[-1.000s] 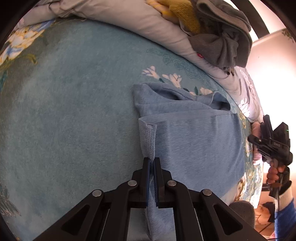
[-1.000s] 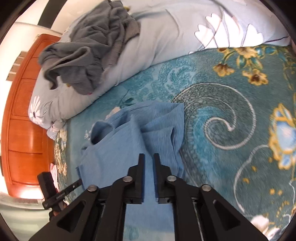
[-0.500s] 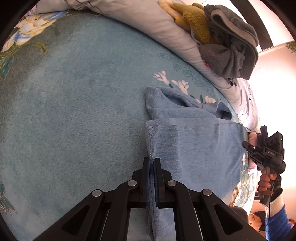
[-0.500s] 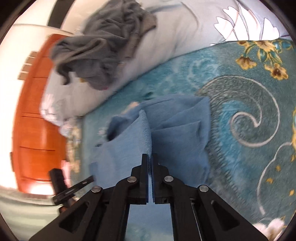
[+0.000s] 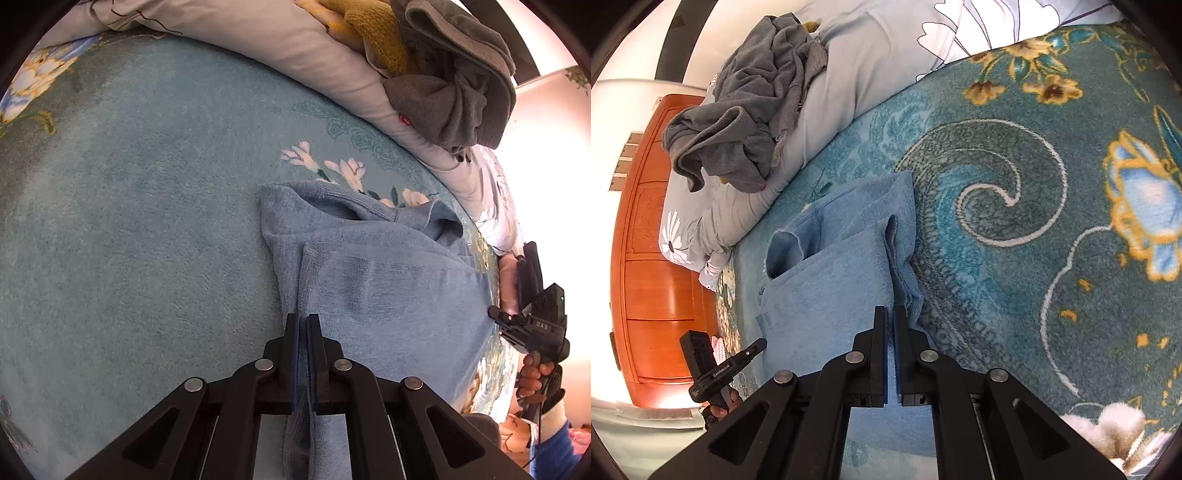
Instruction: Fold clothes
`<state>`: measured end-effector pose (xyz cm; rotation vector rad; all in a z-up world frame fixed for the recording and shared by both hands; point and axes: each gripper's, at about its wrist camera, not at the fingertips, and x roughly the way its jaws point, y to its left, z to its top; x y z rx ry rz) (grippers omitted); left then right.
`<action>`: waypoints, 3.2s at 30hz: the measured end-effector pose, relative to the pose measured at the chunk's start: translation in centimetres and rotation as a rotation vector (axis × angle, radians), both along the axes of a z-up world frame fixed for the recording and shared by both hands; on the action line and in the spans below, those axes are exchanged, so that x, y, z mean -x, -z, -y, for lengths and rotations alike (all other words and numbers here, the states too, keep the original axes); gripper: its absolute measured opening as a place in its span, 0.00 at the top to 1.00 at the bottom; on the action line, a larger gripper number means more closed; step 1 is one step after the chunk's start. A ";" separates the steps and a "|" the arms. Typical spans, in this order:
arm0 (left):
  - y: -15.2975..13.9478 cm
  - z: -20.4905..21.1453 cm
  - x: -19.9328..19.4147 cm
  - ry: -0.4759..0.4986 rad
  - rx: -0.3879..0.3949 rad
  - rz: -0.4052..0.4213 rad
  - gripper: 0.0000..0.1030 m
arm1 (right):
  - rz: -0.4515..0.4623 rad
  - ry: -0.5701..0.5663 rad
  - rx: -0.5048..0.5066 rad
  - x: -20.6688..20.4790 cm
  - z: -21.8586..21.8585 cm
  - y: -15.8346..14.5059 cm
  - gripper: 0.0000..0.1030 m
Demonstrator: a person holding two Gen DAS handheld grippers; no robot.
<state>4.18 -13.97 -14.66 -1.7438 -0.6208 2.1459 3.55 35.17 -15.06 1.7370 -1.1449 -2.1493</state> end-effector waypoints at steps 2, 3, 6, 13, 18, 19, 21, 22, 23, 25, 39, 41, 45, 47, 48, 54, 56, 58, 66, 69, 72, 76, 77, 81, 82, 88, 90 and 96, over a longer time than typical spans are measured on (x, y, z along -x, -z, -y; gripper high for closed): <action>-0.3 0.1 0.2 0.009 0.008 -0.011 0.95 | -0.008 -0.022 -0.023 0.3 -0.1 -0.6 0.95; -0.6 -0.2 0.8 0.021 0.026 -0.025 0.95 | -0.016 -0.034 -0.047 0.4 -0.2 -1.2 0.95; -1.4 -1.2 2.6 0.057 0.080 -0.068 0.93 | -0.069 -0.075 -0.134 1.3 0.0 -3.2 0.93; -2.1 -4.6 7.1 0.224 0.244 -0.148 0.77 | -0.089 -0.189 -0.080 7.7 4.3 -1.8 0.81; -1.1 -8.0 9.0 0.468 0.390 -0.197 0.66 | -0.044 -0.167 0.021 10.1 5.3 0.7 0.76; -0.9 -8.4 9.2 0.512 0.408 -0.208 0.63 | -0.038 -0.157 0.043 10.4 5.3 1.1 0.76; -0.4 -9.0 9.5 0.578 0.434 -0.221 0.61 | -0.033 -0.150 0.074 11.1 5.7 1.7 0.76; -0.2 -9.1 9.8 0.597 0.447 -0.223 0.60 | -0.026 -0.145 0.091 11.5 5.8 1.9 0.76; 0.1 -9.2 10.0 0.616 0.460 -0.226 0.60 | -0.020 -0.139 0.112 11.8 5.9 2.3 0.76; 0.3 -9.1 10.5 0.618 0.458 -0.229 0.57 | -0.009 -0.133 0.124 12.3 6.0 2.7 0.76; 0.1 -6.1 13.6 0.266 0.259 -0.200 0.58 | -0.029 -0.100 0.078 15.0 5.5 2.8 0.76; -0.3 -5.9 13.5 0.277 0.220 -0.197 0.58 | -0.061 -0.142 0.014 14.7 5.3 1.6 0.76; -0.9 -6.9 12.5 0.389 0.266 -0.218 0.57 | -0.071 -0.291 -0.067 14.1 5.9 0.3 0.76; -0.6 -7.8 12.3 0.438 0.285 -0.215 0.56 | -0.052 -0.378 -0.090 13.7 7.0 0.6 0.76; -0.4 -8.4 12.3 0.451 0.300 -0.213 0.56 | -0.045 -0.411 -0.088 13.4 7.5 1.0 0.76; 0.1 -9.6 11.7 0.398 0.304 -0.214 0.56 | -0.038 -0.366 -0.047 13.9 8.3 2.4 0.76; 0.2 -9.2 12.2 0.353 0.287 -0.203 0.56 | -0.034 -0.322 -0.034 13.9 7.6 2.6 0.76; 0.2 -8.9 12.6 0.312 0.274 -0.188 0.56 | -0.025 -0.289 -0.019 13.8 7.2 2.7 0.76; -2.7 -3.1 11.0 0.161 0.179 -0.179 0.55 | -0.123 -0.191 -0.035 10.8 2.1 -1.2 0.76; -3.6 0.3 8.6 0.071 0.138 -0.167 0.49 | -0.136 -0.109 -0.071 7.5 -0.3 -2.0 0.76; -3.3 3.3 6.1 -0.004 0.087 -0.126 0.48 | -0.099 -0.063 -0.070 4.2 -2.5 -1.4 0.76; -2.0 1.5 1.8 -0.050 0.052 -0.061 0.48 | -0.061 -0.021 -0.053 1.6 -3.0 -0.2 0.76; -1.7 1.4 1.3 -0.055 0.043 -0.048 0.48 | -0.058 -0.018 -0.050 1.6 -2.7 0.0 0.76; -1.0 0.1 0.5 -0.057 0.033 -0.044 0.50 | -0.052 -0.015 -0.045 1.8 -1.0 0.7 0.73; -0.9 -0.4 0.6 -0.053 0.030 -0.052 0.50 | -0.052 -0.015 -0.043 1.8 -0.8 0.8 0.73; -0.6 -2.2 1.2 0.004 0.059 -0.071 0.58 | -0.062 -0.002 -0.028 1.7 -0.5 1.1 0.76; -0.8 -2.1 1.3 0.001 0.067 -0.075 0.64 | -0.061 0.001 -0.020 1.6 -0.5 1.2 0.81; -0.3 -1.7 1.5 -0.004 0.054 -0.064 0.69 | -0.048 0.021 -0.017 1.2 -0.9 1.3 0.83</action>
